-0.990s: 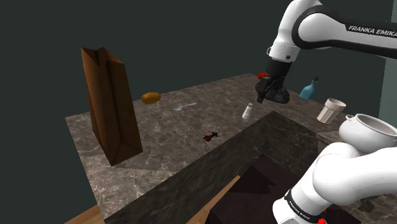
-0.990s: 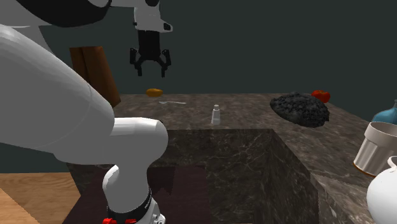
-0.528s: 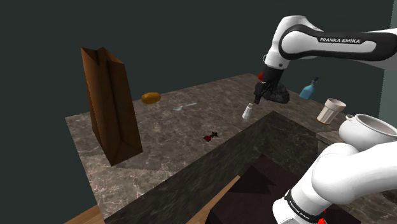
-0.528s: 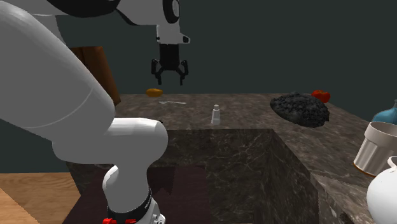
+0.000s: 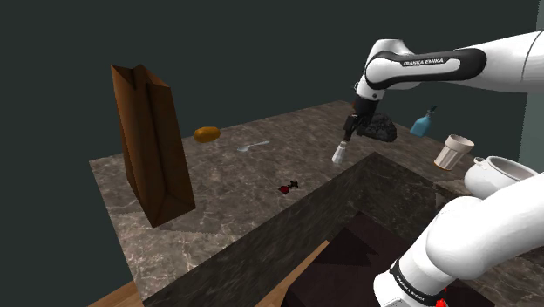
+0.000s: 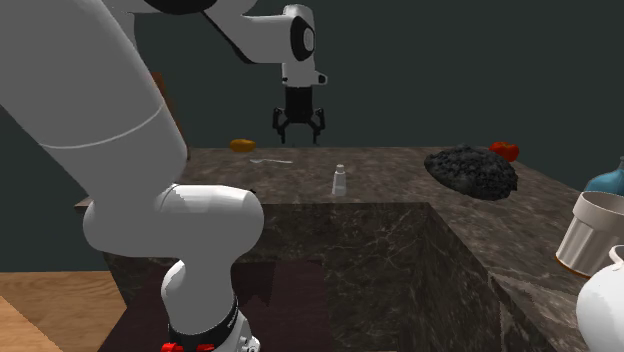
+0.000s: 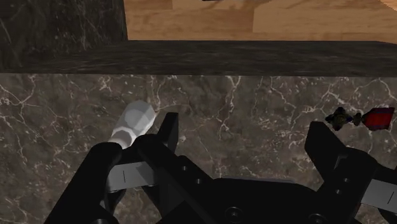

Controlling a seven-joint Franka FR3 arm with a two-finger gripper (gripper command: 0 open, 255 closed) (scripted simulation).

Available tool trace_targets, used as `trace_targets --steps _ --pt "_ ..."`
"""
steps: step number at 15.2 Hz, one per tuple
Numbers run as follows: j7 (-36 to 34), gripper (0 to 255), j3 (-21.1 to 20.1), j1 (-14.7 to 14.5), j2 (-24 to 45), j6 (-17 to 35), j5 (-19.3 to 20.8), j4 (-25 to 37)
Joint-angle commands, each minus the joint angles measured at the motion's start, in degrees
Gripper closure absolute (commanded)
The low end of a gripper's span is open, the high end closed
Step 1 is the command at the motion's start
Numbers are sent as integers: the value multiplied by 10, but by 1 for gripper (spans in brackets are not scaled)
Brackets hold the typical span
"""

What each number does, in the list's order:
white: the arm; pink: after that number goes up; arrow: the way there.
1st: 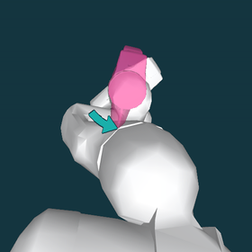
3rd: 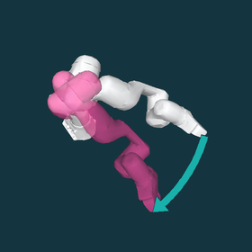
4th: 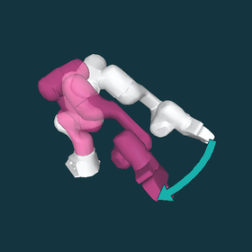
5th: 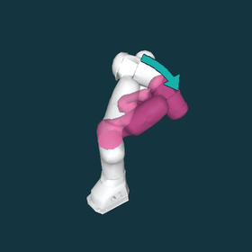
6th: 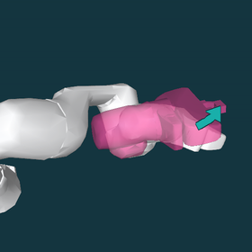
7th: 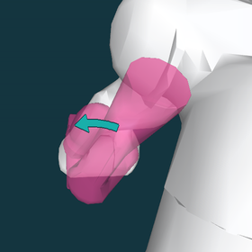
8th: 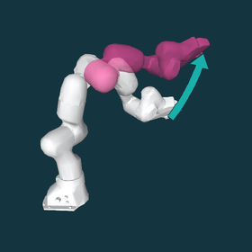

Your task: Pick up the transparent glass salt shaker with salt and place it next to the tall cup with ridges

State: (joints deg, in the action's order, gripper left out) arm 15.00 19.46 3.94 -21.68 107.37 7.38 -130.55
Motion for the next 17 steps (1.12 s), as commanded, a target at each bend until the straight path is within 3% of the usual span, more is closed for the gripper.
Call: trace_targets --steps 1,6,12,17 --pt "27 0 20 4 36 24 -1 15" --pt "93 0 62 10 135 74 -27 68" --pt "181 0 93 32 267 113 -88 156" --pt "191 0 92 36 289 143 -101 145"
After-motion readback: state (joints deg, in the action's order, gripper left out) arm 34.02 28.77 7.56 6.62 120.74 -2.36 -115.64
